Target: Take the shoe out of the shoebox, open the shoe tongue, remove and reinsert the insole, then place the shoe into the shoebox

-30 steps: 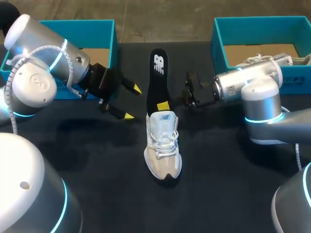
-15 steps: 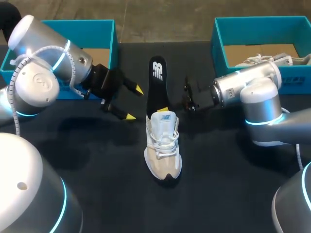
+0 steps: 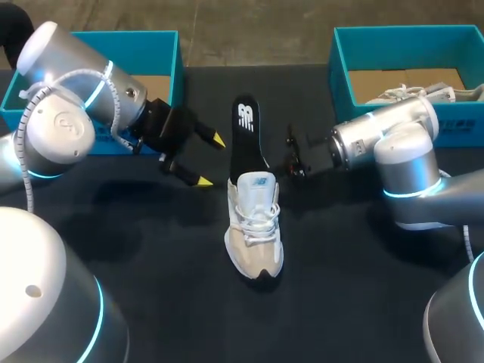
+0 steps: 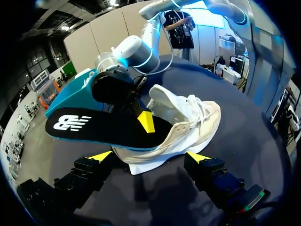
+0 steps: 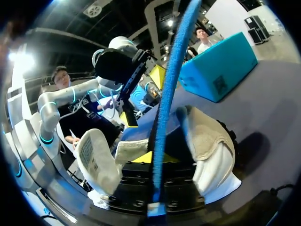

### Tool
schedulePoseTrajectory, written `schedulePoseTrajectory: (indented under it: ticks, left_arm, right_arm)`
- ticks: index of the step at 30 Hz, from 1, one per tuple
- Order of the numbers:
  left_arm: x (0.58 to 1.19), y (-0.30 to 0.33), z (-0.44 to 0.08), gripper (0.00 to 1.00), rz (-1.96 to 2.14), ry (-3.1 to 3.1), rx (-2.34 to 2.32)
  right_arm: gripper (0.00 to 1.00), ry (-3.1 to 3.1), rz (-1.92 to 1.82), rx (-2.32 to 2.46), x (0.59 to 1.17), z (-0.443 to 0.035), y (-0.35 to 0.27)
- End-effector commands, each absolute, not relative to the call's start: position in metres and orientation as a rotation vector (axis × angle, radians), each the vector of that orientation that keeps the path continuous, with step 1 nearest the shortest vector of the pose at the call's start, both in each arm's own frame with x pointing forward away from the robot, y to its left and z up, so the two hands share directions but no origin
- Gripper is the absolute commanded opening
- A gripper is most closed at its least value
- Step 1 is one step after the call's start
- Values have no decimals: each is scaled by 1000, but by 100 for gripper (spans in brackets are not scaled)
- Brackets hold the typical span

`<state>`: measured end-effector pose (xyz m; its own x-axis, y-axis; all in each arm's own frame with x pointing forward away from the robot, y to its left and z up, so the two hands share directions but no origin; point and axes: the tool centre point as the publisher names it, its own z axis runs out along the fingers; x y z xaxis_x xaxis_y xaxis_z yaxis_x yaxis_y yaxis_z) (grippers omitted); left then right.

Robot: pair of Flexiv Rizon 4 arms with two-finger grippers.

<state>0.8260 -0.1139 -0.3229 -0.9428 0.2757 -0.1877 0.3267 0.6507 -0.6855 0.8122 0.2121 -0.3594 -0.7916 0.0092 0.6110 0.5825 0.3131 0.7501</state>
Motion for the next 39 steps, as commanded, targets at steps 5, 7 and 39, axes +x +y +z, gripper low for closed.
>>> schedulePoseTrajectory:
  ticks: [5, 7, 39]
  left_arm:
    - [829, -117, -324, 100, -1187, 2794, 523]
    - [829, -117, -324, 100, -1189, 2791, 523]
    - [825, -118, -325, 100, -1191, 2782, 491]
  right_arm:
    - [42, -2134, -1504, -527, 813, -343, 207]
    - [42, -2137, -1505, -522, 813, -342, 207]
    - [0, -2198, -1434, -437, 834, -330, 210]
